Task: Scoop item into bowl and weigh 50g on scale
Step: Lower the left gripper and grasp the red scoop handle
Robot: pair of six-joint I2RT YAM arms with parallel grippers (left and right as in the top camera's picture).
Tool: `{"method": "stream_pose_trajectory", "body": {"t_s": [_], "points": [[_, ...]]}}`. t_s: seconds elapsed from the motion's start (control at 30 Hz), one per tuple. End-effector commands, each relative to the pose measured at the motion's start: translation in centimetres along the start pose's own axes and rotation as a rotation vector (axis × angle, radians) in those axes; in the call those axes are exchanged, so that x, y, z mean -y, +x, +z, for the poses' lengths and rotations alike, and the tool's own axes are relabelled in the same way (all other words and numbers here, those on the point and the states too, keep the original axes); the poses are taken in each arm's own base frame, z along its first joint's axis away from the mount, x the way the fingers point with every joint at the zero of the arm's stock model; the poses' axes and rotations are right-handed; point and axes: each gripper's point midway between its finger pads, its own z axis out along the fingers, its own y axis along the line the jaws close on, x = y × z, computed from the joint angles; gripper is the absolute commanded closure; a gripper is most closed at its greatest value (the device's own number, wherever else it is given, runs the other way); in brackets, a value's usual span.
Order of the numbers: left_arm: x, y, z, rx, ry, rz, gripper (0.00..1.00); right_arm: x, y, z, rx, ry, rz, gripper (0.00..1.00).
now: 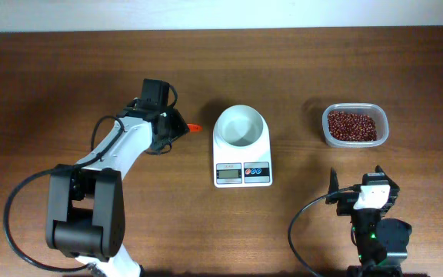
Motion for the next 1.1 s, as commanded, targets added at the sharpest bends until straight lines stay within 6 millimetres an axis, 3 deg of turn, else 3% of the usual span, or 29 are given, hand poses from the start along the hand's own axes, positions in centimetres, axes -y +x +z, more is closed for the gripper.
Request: {"method": "stream_pose_trajectory", "body": {"t_s": [0.0, 0.1, 0.23, 0.33, 0.43, 0.47, 0.5, 0.6, 0.7, 0.77, 0.8, 0.87, 0.97, 1.0, 1.07], "points": [[0.5, -1.6, -1.1, 0.07, 0.006, -0.108, 0.48, 0.0, -1.1, 0.1, 0.049, 0.001, 0.0, 0.01], [-0.6, -2.4, -1.1, 0.124, -0.051, -0.146, 0.39, -1.2, -1.5, 0.0, 0.068, -0.068, -0.003, 0.01], [-2.0, -3.0, -0.6, 0.168, -0.123, -0.147, 0.29, -1.3, -1.5, 0.0, 0.069, -0.076, -0.003, 0.01], [-2.7, -3.7, 0.3, 0.2, -0.156, -0.15, 0.28, -1.3, -1.5, 0.0, 0.069, -0.076, -0.003, 0.01], [-0.7, -5.1, 0.3, 0.234, -0.085, 0.028, 0.3, -1.3, -1.5, 0.0, 0.069, -0.076, -0.003, 0.01], [0.1, -4.8, -0.3, 0.193, -0.065, 0.133, 0.19, -1.3, -1.5, 0.0, 0.069, -0.076, -0.003, 0.01], [0.1, -4.7, -0.9, 0.179, -0.075, 0.133, 0.18, -1.3, -1.5, 0.0, 0.069, -0.076, -0.003, 0.01], [-0.6, -3.7, -2.2, 0.118, -0.122, 0.211, 0.22, -1.3, -1.5, 0.0, 0.069, -0.076, -0.003, 0.01], [-2.3, -1.9, -1.5, 0.035, -0.177, 0.401, 0.23, -1.3, -1.5, 0.0, 0.066, -0.076, -0.003, 0.01], [-2.3, -1.8, -1.5, 0.03, -0.177, 0.428, 0.25, -1.3, -1.4, 0.0, 0.065, -0.076, -0.003, 0.01], [-2.3, -1.8, -1.5, 0.027, -0.175, 0.445, 0.3, -1.3, -1.4, 0.0, 0.065, -0.076, -0.003, 0.01], [-2.3, -0.7, -1.5, -0.024, -0.157, 0.446, 0.53, -1.3, -1.4, 0.0, 0.064, -0.076, -0.003, 0.01], [-3.6, 1.2, -1.7, -0.114, -0.185, 0.443, 0.63, -1.4, -1.0, 0.0, 0.048, -0.078, -0.002, 0.01], [-3.7, 1.4, -1.8, -0.123, -0.19, 0.442, 0.71, -1.4, -0.8, 0.0, 0.04, -0.079, -0.001, 0.01], [-3.8, 1.2, -1.8, -0.113, -0.197, 0.411, 0.98, -1.4, -0.8, 0.0, 0.039, -0.079, -0.001, 0.01]]}}
